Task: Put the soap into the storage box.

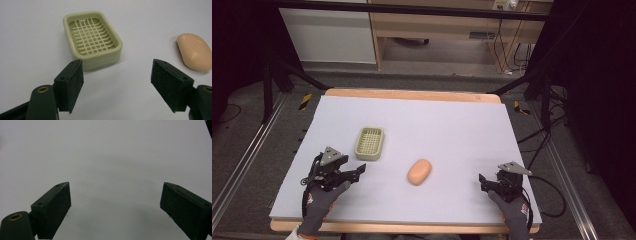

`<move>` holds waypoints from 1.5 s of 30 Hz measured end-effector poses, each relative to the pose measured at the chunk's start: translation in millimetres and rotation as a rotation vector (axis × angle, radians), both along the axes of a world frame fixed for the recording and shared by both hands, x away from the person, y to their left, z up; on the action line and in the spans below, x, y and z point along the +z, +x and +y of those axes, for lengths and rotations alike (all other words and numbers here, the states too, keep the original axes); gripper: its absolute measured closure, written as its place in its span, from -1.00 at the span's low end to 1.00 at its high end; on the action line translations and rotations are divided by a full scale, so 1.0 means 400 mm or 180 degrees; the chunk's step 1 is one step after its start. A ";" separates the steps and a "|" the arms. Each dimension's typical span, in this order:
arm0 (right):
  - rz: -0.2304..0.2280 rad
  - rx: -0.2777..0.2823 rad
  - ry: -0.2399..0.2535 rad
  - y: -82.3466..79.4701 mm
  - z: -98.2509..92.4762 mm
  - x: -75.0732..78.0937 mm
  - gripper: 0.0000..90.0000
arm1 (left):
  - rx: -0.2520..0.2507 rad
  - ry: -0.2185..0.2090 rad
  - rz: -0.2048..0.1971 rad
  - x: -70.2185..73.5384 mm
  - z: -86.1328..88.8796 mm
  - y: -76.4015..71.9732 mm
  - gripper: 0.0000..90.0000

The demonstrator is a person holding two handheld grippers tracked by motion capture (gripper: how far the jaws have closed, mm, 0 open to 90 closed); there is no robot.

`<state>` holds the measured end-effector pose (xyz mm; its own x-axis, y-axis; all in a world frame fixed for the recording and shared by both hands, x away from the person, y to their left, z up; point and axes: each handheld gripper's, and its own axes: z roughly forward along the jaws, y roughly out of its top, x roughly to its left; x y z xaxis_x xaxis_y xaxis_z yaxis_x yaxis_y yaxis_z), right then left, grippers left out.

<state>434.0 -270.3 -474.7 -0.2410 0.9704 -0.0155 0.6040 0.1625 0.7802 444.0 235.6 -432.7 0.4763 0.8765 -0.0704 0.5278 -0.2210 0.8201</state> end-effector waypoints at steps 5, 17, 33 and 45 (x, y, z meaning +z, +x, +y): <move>0.0001 -0.0010 0.0004 0.000 -0.001 0.001 -0.78 | -0.0036 -0.0004 -0.0024 0.008 -0.014 -0.002 -0.44; 0.0002 -0.0017 0.0014 0.002 0.001 0.001 -0.79 | -0.0143 0.0052 -0.0044 0.018 -0.043 -0.005 -0.46; 0.0004 -0.0061 0.0010 0.003 0.000 0.002 -0.81 | -0.0239 0.0054 -0.0060 0.032 -0.072 -0.007 -0.48; -0.0008 -0.0095 0.0019 0.004 -0.003 0.003 -0.82 | -0.0340 0.0081 -0.0091 0.053 -0.112 0.001 -0.49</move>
<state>435.6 -271.4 -473.6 -0.2120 0.9772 -0.0102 0.6066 0.1397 0.7826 444.4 190.6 -411.7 0.5685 0.8220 -0.0339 0.4766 -0.2956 0.8280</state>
